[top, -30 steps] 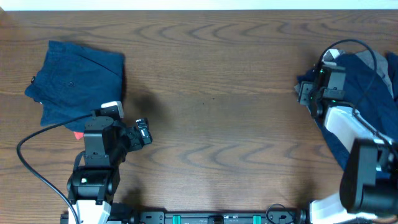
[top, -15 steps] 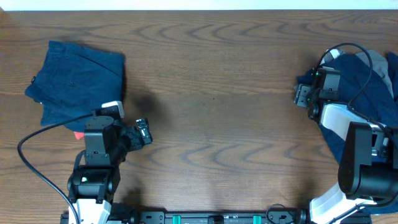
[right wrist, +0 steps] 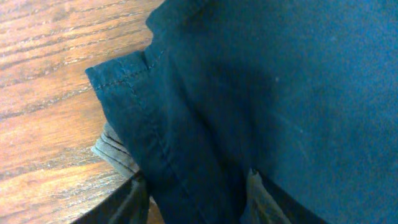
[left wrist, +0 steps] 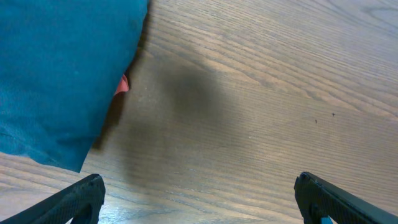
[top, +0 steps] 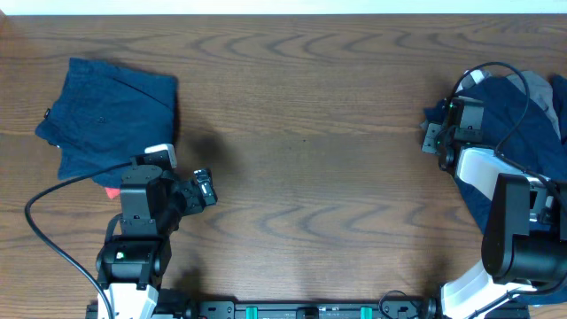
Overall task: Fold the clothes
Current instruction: 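Reach the right gripper into the clothes pile and grasp navy shorts, then drag the navy shorts leftward toward table center with the right gripper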
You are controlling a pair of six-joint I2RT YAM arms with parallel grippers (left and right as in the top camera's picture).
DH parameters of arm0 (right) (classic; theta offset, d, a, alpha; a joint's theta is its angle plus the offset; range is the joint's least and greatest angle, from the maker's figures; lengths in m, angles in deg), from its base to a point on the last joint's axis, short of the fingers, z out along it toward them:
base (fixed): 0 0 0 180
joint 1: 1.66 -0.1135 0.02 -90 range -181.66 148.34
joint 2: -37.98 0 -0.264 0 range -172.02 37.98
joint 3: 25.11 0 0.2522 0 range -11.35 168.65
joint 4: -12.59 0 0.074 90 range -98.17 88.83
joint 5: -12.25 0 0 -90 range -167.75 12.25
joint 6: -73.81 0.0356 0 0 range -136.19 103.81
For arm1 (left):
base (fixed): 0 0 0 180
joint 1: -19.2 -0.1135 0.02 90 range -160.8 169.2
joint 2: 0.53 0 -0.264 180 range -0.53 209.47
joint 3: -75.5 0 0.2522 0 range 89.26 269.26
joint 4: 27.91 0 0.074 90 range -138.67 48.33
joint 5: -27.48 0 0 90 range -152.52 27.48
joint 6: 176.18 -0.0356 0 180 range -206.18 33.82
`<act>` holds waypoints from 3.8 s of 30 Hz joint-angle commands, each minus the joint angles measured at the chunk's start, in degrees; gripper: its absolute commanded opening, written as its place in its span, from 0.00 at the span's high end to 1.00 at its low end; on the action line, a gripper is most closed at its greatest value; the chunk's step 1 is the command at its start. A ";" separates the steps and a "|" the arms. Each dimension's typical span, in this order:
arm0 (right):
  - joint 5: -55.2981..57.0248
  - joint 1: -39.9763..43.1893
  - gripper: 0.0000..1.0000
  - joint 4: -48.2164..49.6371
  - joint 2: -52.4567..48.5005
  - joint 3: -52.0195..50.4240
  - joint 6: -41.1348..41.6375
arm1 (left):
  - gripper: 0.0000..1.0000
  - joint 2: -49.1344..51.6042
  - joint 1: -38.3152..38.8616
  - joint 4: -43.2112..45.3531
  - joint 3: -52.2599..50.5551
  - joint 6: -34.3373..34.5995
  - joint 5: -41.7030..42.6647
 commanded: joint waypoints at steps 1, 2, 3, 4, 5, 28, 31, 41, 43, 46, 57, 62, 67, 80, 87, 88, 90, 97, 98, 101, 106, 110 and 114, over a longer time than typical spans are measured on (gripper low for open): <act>2.27 0.31 0.60 -0.24 -0.92 0.61 0.26 | 0.02 -0.02 -0.24 -0.13 1.27 0.33 0.15; 2.25 0.31 0.60 -0.22 -0.92 0.61 0.28 | 0.02 -0.02 -0.24 -0.13 1.27 0.35 0.15; 2.27 0.31 0.60 -0.20 -0.92 0.61 0.31 | 0.02 -0.02 -0.24 -0.13 1.27 0.35 0.15; 2.25 0.31 0.59 -0.07 -0.92 0.61 0.42 | 0.02 -0.02 -0.24 -0.15 1.27 0.35 0.15; 2.25 0.31 0.58 0.04 -0.92 0.61 0.68 | 0.02 -0.02 -0.24 -0.13 1.27 0.35 0.15; 2.25 0.31 0.53 0.57 2.75 0.66 0.66 | 0.02 -0.02 -0.24 -0.13 1.27 0.33 0.15; 2.25 0.31 0.55 0.28 2.75 0.66 0.66 | 0.02 -0.02 -0.24 -0.13 1.27 0.33 0.15; 2.16 0.31 0.99 -2.51 2.93 0.66 0.70 | 0.02 -0.02 -0.24 -0.13 1.27 0.33 0.15; 2.01 0.37 0.99 -3.23 4.17 0.68 0.66 | 0.02 -0.02 -0.24 -0.13 1.27 0.33 0.15; 1.75 1.16 0.99 -4.90 9.22 1.97 0.66 | 0.02 -0.02 -0.24 -0.13 1.27 0.35 0.15; -18.25 -0.09 0.99 -25.97 31.28 17.64 -1.57 | 0.02 -0.02 -0.24 -0.15 1.27 0.33 0.15; -32.02 -7.41 0.99 -26.23 36.94 18.97 2.36 | 0.02 -0.02 -0.24 -0.13 1.27 0.33 0.15; -27.02 -17.22 0.99 -22.36 36.20 18.91 3.87 | 0.02 -0.02 -0.24 -0.13 1.27 0.33 0.15; -19.65 -31.15 0.97 -5.92 16.48 18.91 13.84 | 0.02 -0.02 -0.22 -0.13 1.27 0.37 0.15; -7.26 -29.18 0.19 -12.55 15.74 18.93 11.15 | 0.02 -0.02 -0.22 -0.20 1.27 0.37 0.17; -3.98 -28.26 0.01 -15.23 16.46 18.93 11.15 | 0.02 -0.02 -0.22 -0.15 1.27 0.37 0.17; 2.21 -25.99 0.01 -21.53 18.34 18.93 11.15 | 0.02 -0.02 -0.22 -0.11 1.27 0.59 1.49; 10.67 -13.97 0.01 -43.89 25.53 18.93 11.15 | 0.02 2.71 0.28 0.07 1.16 8.35 16.11; 10.54 -12.17 0.01 -46.27 26.05 18.93 11.17 | 0.02 3.69 0.79 0.07 1.14 10.03 17.44; 9.18 -6.29 0.01 -52.76 27.12 18.93 11.19 | 0.02 7.72 3.65 0.11 1.09 15.10 19.67; 6.67 1.33 0.01 -57.29 27.12 18.93 11.17 | 0.02 16.06 11.98 2.78 1.09 20.57 19.67; 4.17 5.60 0.01 -58.49 27.12 18.93 11.15 | 0.02 23.50 21.20 10.38 1.09 25.77 19.67; 2.56 6.95 0.01 -60.04 27.12 18.93 11.15 | 0.02 30.53 29.73 20.02 1.11 34.21 19.67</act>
